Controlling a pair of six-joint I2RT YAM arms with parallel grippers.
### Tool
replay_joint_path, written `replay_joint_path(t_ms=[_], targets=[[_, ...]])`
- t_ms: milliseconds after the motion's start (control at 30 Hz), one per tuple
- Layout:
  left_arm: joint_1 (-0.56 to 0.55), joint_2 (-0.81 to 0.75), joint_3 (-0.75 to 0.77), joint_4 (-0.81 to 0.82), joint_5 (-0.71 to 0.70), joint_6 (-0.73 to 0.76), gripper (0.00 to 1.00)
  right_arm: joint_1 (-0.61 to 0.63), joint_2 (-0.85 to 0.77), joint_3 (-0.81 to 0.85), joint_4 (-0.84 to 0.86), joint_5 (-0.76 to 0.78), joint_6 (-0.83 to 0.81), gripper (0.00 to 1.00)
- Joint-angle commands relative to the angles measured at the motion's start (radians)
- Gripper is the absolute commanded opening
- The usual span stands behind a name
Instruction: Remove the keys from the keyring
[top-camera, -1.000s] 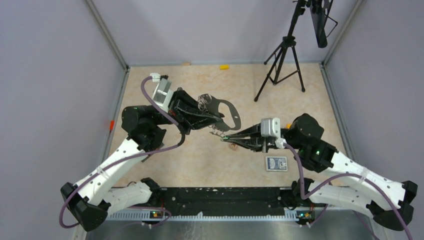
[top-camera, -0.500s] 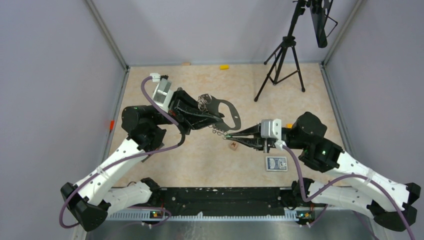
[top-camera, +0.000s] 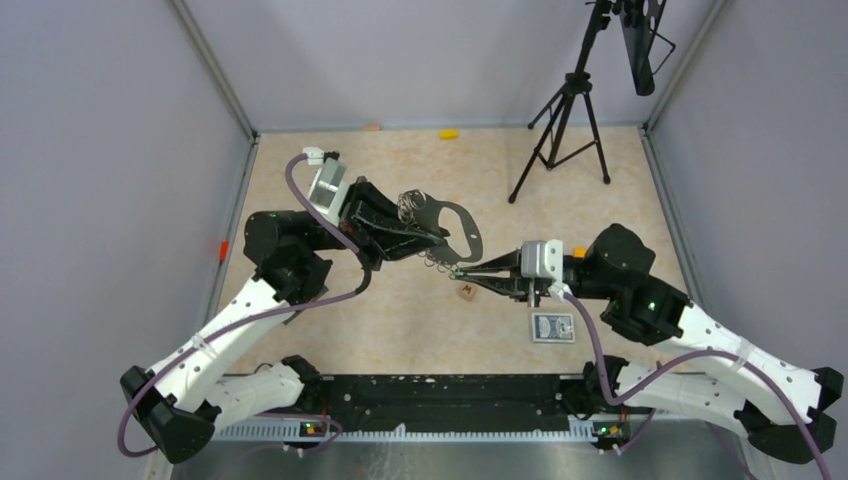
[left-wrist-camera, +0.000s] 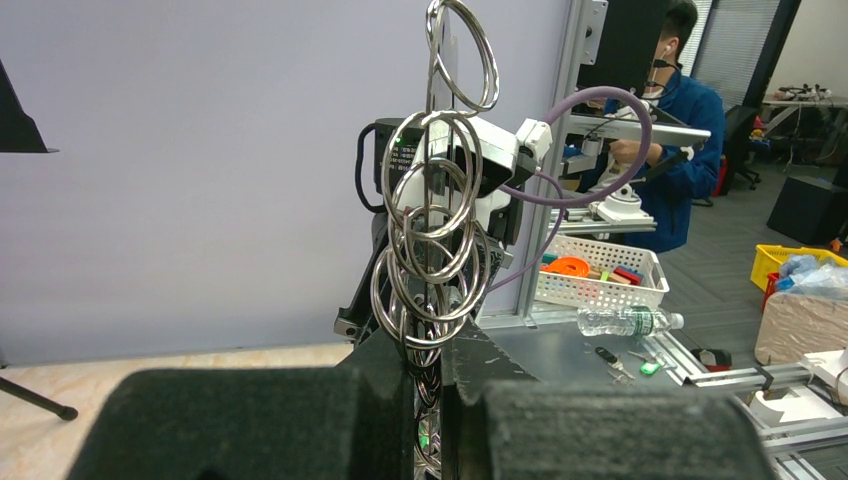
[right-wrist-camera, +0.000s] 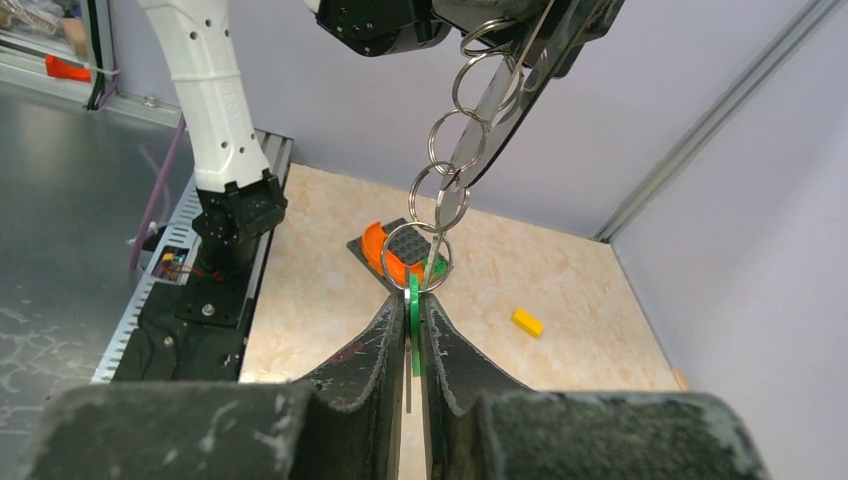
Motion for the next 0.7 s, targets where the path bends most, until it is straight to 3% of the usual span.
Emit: replay_joint_path(t_ms=[0,333,667], targets=[[0.002,-0.013,0.017,0.043,-0.008,0.002,0.0,-0.003,0.004,0.033,-0.014,-0.01,-0.013,0.09],[0.002,-0.024,0.014,0.043,-0.017,0.005,0.0,-0.004,0.007,0.027,0.006,-0.039,-0.024,0.17],[0.002,-0.02,0.015,0.045,-0.018,0.0,0.0,-0.005,0.001,0.002,0.062,-0.047,0.007,0.19]])
